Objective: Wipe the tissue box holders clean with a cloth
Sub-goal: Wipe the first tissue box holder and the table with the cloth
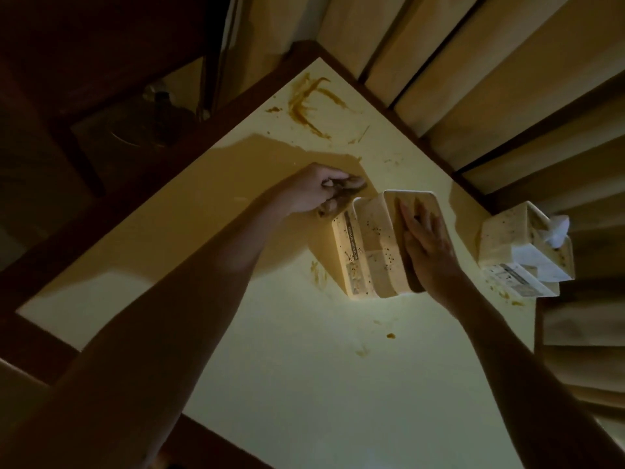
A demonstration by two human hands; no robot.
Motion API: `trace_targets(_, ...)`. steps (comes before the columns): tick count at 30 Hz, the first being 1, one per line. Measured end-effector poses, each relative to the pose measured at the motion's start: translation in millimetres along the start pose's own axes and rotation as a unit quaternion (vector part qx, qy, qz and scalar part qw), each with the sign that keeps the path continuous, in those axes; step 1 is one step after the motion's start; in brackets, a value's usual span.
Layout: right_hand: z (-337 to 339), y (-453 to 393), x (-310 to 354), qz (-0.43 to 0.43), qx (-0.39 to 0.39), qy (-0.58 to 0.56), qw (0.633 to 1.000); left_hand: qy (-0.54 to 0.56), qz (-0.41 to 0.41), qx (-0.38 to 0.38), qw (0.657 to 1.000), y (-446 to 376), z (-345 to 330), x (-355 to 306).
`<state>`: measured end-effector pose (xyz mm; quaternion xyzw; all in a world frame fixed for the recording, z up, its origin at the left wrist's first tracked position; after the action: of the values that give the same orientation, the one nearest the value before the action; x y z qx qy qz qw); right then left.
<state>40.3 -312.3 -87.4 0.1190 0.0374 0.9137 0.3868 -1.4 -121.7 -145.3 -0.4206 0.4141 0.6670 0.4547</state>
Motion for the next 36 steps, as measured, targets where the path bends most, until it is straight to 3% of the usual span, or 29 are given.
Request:
trace_targets(5,-13,-1,-9,0.005,0.054,0.03,0.998,0.001,-0.009,0.049,0.999,-12,-14,-5)
trace_targets(8,-2,-1,-2,-0.016,0.013,-0.006,1.0,-0.019,-0.034,0.04,0.998,-6,-14,-12)
trace_targets(13,-1,2,3,-0.044,0.024,-0.058,0.997,0.073,-0.101,-0.107,0.986,36,-11,-2)
trace_targets(17,-3,4,7,-0.009,0.043,0.028,0.999,0.168,-0.101,-0.249,0.948,89,-29,-6)
trace_targets(19,-2,6,16,0.032,0.042,0.067,0.996,0.225,-0.098,-0.282,0.928,109,-53,-7)
trace_targets(21,2,7,15,-0.008,0.044,0.032,0.998,0.249,-0.096,-0.298,0.916,127,-70,-9)
trace_targets(24,3,7,9,-0.055,0.036,-0.025,0.998,0.21,-0.077,-0.3,0.927,124,-63,-10)
trace_targets(28,-3,6,7,-0.033,0.062,-0.01,0.997,0.136,0.004,-0.268,0.954,69,-27,8)
trace_targets(32,-7,5,2,-0.028,0.078,0.034,0.996,0.069,-0.019,-0.271,0.96,61,-17,6)
trace_targets(36,-1,7,8,-0.069,0.067,-0.052,0.994,0.11,-0.049,-0.32,0.94,109,-71,11)
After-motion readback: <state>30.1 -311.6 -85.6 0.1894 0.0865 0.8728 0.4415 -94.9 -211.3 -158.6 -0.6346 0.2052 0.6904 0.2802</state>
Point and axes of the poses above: each hand's wrist, its own y-axis away from the middle knuckle, its own z-axis out of the back of the hand, x = y × z, the point moved 10 cm from there along -y, towards the middle knuckle, and after that the axes turned 2 degrees about -y, right-handed, at the moved point
